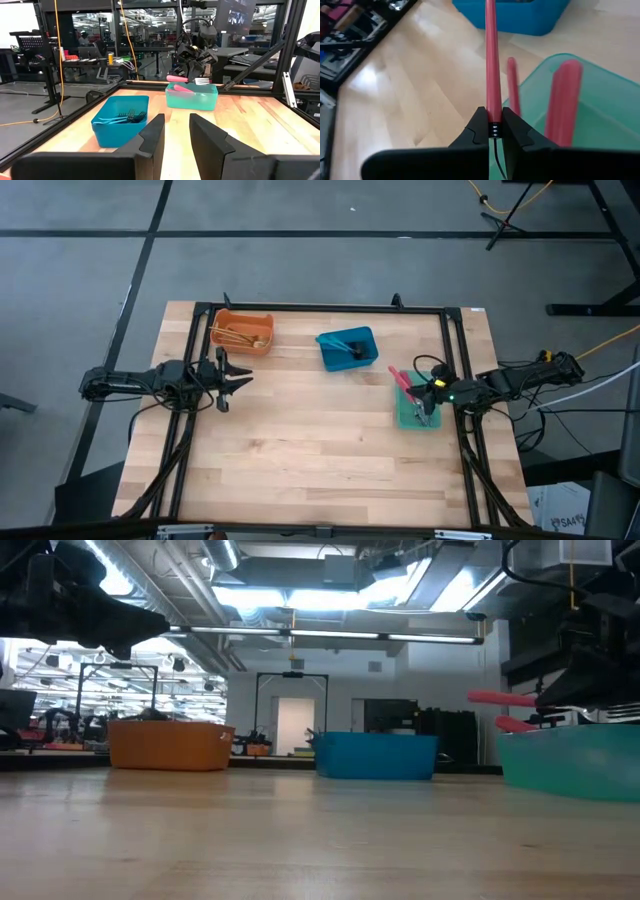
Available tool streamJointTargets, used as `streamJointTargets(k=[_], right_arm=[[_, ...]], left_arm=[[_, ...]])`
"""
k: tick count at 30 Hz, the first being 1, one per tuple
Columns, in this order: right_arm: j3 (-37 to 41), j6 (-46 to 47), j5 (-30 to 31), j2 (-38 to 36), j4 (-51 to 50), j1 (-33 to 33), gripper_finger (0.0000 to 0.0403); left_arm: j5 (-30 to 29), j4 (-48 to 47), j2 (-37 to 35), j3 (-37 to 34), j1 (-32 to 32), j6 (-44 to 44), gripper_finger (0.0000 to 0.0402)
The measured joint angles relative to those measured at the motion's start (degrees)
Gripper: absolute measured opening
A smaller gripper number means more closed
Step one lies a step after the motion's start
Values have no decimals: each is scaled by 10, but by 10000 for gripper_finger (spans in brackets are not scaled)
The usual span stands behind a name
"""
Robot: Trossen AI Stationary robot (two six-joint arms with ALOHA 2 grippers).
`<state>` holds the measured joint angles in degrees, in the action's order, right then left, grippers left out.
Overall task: Sort silverware by color (type)
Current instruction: Put the pink fork into the green bin
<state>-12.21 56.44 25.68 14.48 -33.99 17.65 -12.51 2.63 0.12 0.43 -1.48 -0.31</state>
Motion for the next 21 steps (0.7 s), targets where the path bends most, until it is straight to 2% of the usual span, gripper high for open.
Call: streamJointTargets(k=[5, 12, 21], right_arm=[[0, 3, 23, 0, -26, 0, 7], [0, 5, 17, 0, -95, 0, 10], [0, 3, -8, 0, -100, 0, 45]], left_arm=[[0, 0, 0, 0, 0, -2, 84], [0, 0, 0, 0, 0, -2, 84], [0, 0, 0, 0, 0, 0, 84]])
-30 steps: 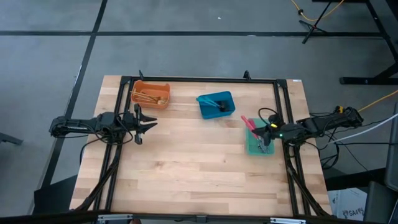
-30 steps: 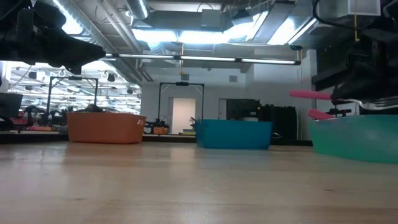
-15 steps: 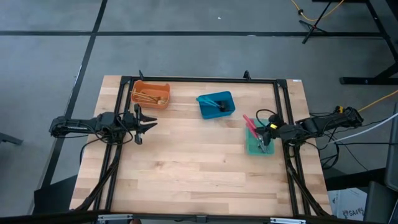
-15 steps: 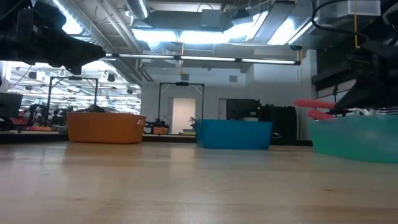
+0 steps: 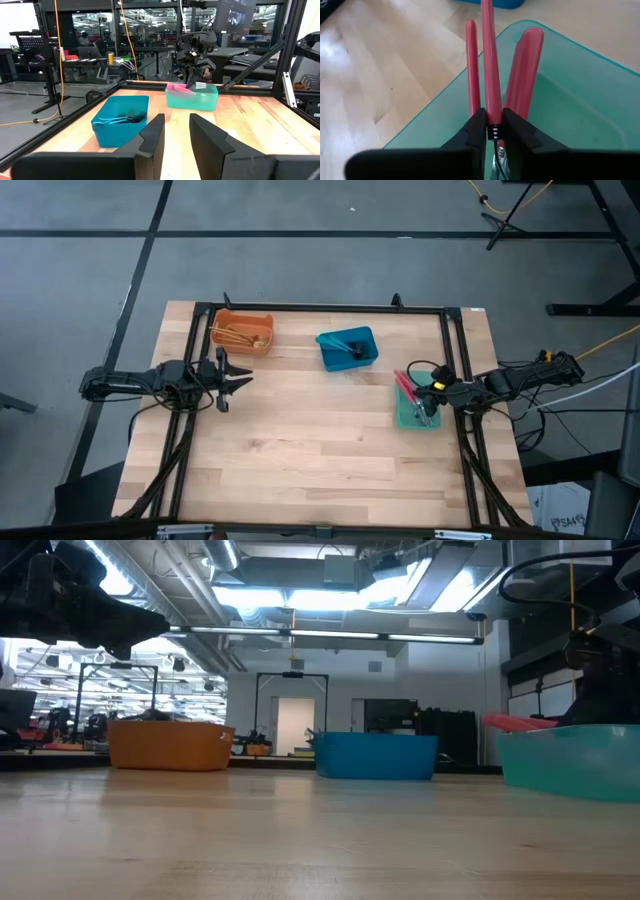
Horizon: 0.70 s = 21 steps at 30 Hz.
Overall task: Sort silverware by color (type)
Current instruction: Put the pink fork into the green bin, then return to Home Position
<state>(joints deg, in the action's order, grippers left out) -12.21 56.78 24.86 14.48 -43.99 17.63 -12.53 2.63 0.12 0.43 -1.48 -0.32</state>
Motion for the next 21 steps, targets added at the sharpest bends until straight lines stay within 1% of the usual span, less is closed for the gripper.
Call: streamJointTargets(k=[7, 10, 21], right_arm=[[0, 0, 0, 0, 0, 0, 86], [0, 0, 0, 0, 0, 0, 97], [-5, -1, -4, 0, 0, 0, 101]], left_arm=[[0, 0, 0, 0, 0, 0, 84], [0, 0, 0, 0, 0, 0, 84], [0, 0, 0, 0, 0, -1, 84]])
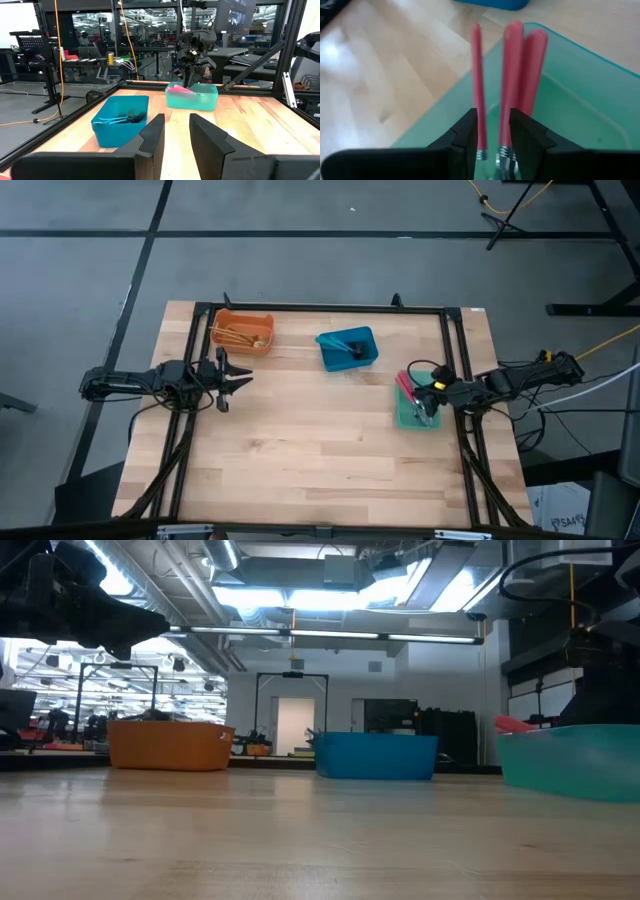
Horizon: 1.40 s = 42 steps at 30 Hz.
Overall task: Sort silverware by color (type)
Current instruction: Return to Home Position
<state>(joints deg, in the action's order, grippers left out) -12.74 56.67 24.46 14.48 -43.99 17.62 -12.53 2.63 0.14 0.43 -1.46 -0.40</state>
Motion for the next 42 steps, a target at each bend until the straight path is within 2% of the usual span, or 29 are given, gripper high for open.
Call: streamJointTargets(k=[8, 16, 22, 29, 37, 42], right_arm=[[-71, -55, -17, 0, 6, 0, 97], [-146, -187, -19, 0, 52, 0, 42], [-195, -312, -60, 0, 121, 0, 4], [-269, -412, -61, 0, 132, 0, 5], [-326, -568, -78, 4, 144, 0, 2], [-364, -615, -86, 4, 127, 0, 2]], left_arm=[[0, 0, 0, 0, 0, 0, 84], [0, 0, 0, 0, 0, 8, 84], [0, 0, 0, 0, 0, 10, 84], [0, 0, 0, 0, 0, 10, 84], [0, 0, 0, 0, 0, 10, 84], [0, 0, 0, 0, 0, 10, 84]])
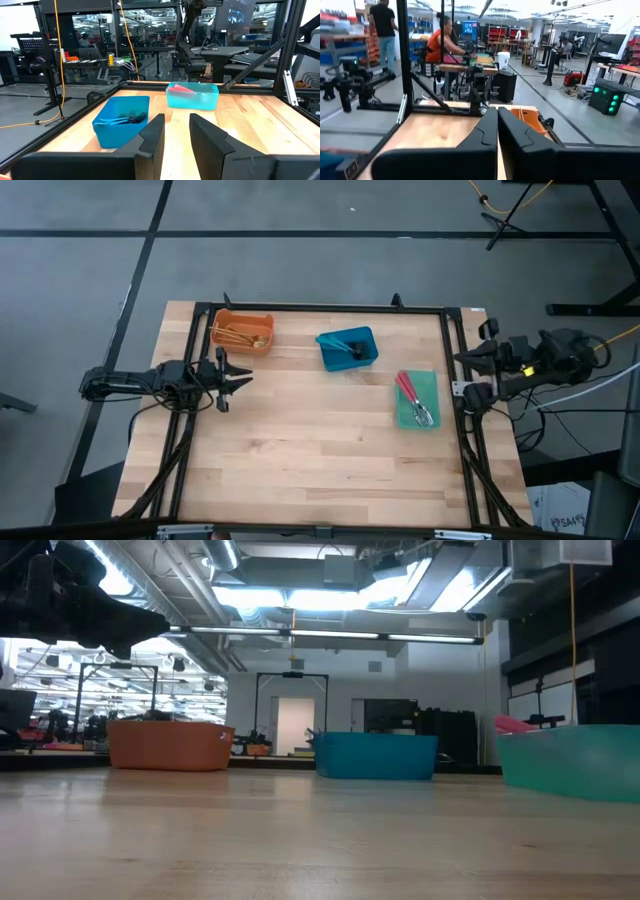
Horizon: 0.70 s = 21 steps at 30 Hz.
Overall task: Sort silverware by color (type)
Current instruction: Return to Home Position
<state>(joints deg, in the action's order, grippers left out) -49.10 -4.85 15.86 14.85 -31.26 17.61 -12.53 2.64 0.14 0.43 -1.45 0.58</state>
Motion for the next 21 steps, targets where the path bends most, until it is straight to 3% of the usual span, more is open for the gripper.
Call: streamJointTargets(k=[5, 9, 21], right_arm=[[-16, -15, -22, -1, -47, 0, 2], [20, -39, -48, -1, -44, 0, 3], [250, -117, -64, -1, 219, 0, 3]], left_arm=[[0, 0, 0, 0, 0, 0, 84], [0, 0, 0, 0, 0, 0, 84], [0, 0, 0, 0, 0, 0, 84]])
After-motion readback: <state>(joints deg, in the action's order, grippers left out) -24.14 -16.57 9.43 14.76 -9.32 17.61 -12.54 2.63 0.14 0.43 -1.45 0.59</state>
